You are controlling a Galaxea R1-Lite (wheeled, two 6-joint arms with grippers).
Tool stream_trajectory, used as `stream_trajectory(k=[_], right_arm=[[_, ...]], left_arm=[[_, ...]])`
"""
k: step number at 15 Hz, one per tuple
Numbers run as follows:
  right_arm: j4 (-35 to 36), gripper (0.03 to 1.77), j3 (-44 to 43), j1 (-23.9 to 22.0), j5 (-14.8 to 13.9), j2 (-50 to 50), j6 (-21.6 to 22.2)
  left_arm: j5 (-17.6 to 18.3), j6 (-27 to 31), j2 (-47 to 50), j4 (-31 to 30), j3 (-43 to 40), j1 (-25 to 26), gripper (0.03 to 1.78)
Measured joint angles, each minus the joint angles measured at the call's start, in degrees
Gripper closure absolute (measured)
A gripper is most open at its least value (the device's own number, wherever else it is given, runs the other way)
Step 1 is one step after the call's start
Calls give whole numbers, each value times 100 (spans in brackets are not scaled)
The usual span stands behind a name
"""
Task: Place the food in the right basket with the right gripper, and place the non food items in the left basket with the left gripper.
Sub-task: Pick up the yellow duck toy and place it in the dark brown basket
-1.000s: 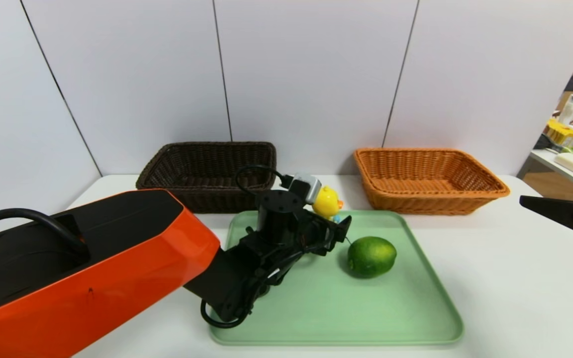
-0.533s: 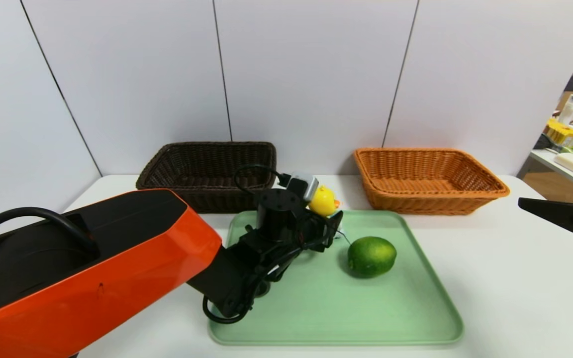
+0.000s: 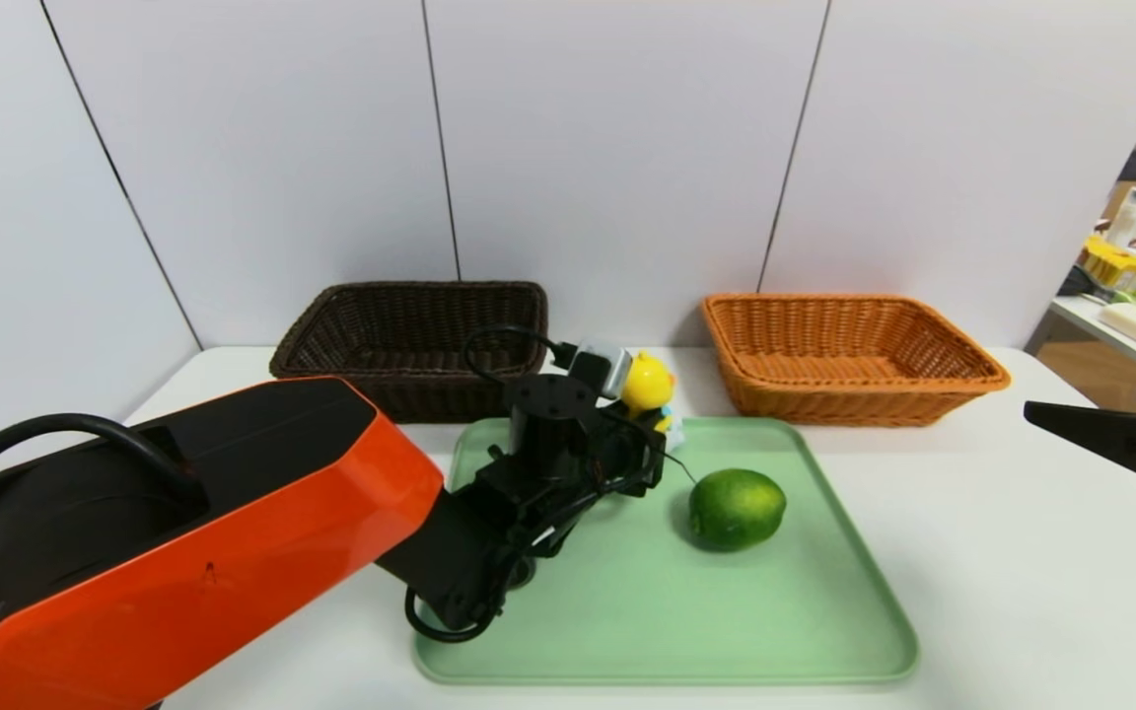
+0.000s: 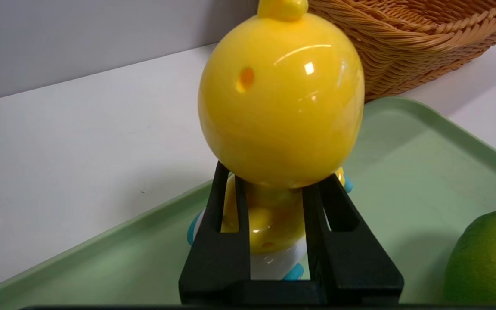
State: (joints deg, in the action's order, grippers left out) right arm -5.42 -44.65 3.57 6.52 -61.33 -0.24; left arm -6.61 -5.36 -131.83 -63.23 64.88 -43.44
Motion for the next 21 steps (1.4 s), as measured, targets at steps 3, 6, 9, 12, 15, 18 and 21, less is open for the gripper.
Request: stream_trajectory(k=[3, 6, 9, 12, 15, 18, 21], right_arm=[[-5, 10, 1, 0, 61, 0, 0], [9, 10, 30, 0, 56, 0, 0], [16, 10, 59, 0, 52, 1, 2], [16, 10, 94, 0, 56, 1, -6], [41, 10, 155, 0, 55, 9, -6], [55, 10, 249, 1, 55, 30, -6], [52, 10, 279, 1, 55, 43, -6]], left_arm=[[-2, 0, -1, 1, -11, 2, 144], [-2, -11, -4, -90, -22, 2, 144], [-6, -17, 84, -179, -49, 5, 144], [-13, -20, 289, -167, -171, -2, 144], [-20, -54, 623, -162, -347, -20, 144], [-69, -87, 1115, 65, -413, -33, 144], [-218, -210, 1607, 402, -408, -6, 144]])
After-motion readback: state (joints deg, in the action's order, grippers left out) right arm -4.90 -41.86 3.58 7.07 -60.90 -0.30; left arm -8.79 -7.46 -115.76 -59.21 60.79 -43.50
